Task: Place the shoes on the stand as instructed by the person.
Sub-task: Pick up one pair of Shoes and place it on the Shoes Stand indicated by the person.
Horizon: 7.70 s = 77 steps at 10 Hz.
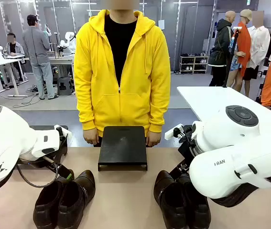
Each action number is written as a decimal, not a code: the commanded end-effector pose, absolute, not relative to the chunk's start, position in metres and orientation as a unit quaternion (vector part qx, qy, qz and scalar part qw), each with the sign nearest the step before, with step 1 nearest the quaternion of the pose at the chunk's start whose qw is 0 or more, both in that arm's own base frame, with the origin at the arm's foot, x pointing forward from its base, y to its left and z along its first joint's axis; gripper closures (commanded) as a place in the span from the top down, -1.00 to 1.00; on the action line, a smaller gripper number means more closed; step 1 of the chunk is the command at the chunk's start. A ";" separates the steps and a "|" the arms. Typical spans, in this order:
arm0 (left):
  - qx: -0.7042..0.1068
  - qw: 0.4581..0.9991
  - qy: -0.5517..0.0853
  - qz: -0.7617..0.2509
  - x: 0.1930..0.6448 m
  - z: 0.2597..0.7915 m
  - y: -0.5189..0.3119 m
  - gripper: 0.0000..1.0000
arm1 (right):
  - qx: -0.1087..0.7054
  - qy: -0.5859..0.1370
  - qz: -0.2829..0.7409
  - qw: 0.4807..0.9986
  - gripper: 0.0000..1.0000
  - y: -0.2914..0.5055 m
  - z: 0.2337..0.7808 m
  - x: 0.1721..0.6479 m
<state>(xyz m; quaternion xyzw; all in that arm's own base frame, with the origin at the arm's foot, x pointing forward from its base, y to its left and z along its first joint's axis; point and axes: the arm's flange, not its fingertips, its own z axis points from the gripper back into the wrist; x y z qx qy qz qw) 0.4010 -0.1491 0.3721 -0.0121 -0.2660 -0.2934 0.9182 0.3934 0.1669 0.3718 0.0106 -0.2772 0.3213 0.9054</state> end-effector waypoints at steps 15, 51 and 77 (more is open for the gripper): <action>-0.011 0.919 -0.265 -0.290 0.415 0.426 -0.143 1.00 | 0.037 -0.249 0.356 0.900 1.00 0.158 0.426 0.408; -0.484 0.815 -0.317 0.023 0.201 0.487 0.252 1.00 | 0.575 -0.281 0.031 0.768 1.00 -0.282 0.484 0.298; -0.067 0.988 -0.139 -0.026 0.294 0.466 -0.175 1.00 | 0.575 -0.281 0.031 0.768 1.00 -0.282 0.484 0.298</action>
